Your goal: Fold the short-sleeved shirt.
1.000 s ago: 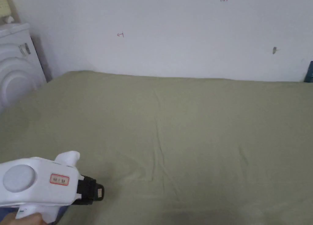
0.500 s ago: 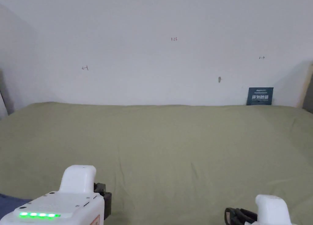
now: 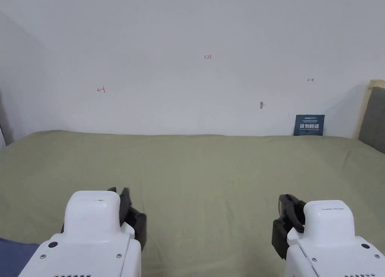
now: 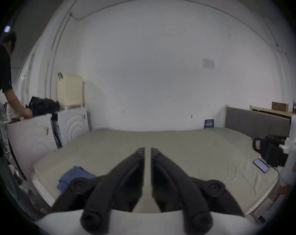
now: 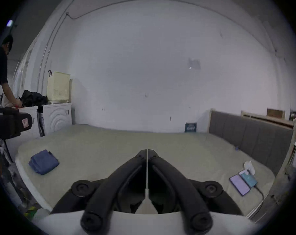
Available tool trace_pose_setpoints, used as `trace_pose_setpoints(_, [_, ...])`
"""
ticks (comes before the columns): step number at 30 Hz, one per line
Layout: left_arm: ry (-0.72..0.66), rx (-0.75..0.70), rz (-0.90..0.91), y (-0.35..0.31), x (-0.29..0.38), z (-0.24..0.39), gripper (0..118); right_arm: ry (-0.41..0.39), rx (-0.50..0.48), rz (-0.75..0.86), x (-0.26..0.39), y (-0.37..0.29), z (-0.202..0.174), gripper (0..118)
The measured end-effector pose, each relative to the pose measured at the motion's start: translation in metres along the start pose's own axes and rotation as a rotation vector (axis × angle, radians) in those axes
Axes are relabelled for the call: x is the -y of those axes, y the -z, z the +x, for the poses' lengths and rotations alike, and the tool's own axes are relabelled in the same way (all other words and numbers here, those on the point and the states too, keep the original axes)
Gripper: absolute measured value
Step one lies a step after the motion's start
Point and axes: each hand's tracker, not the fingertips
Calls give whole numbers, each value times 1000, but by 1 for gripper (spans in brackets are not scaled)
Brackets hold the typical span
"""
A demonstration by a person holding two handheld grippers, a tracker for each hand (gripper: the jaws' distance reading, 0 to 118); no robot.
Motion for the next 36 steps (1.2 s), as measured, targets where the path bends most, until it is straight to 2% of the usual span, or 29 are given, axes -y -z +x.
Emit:
trace_pose_setpoints(1, [8, -4, 0, -1, 0, 1, 45, -2, -1, 9, -1, -3, -2, 38])
trace_pose_setpoints(2, [22, -1, -7, -2, 1, 4, 78, 5, -6, 10, -2, -5, -2, 75])
trace_pose_setpoints(3, [29, -3, -5, -2, 2, 5, 94, 9, -6, 10, -2, -5, -3, 91])
trace_pose_setpoints(4, [32, -3, 0, -4, 4, 6, 98, 13, -5, 17, -2, -7, -4, 94])
trace_pose_setpoints(7, [47, -23, 20, -7, 6, 9, 98, 8, 21, 30, -2, -9, -7, 98])
trace_pose_setpoints(9, [34, -30, 21, -6, 4, 6, 98, 4, 35, 23, -1, -7, -8, 117])
trace_pose_setpoints(15, [-43, -34, -15, 0, 2, -2, 98, -3, 62, 30, 2, -7, -6, 118])
trace_pose_setpoints(23, [36, -29, -39, 4, 5, 1, 98, -12, 58, 11, 1, -2, -6, 118])
trace_pose_setpoints(26, [-7, 8, -75, 7, 5, -2, 98, -23, 56, 12, 0, -1, -6, 118])
trace_pose_setpoints(31, [-13, -12, -94, 10, 6, -4, 98, -14, 57, 7, -3, 2, -1, 118])
trace_pose_setpoints(36, [-80, 59, -114, 9, 3, -8, 98, -13, 64, 5, -3, 2, 1, 118])
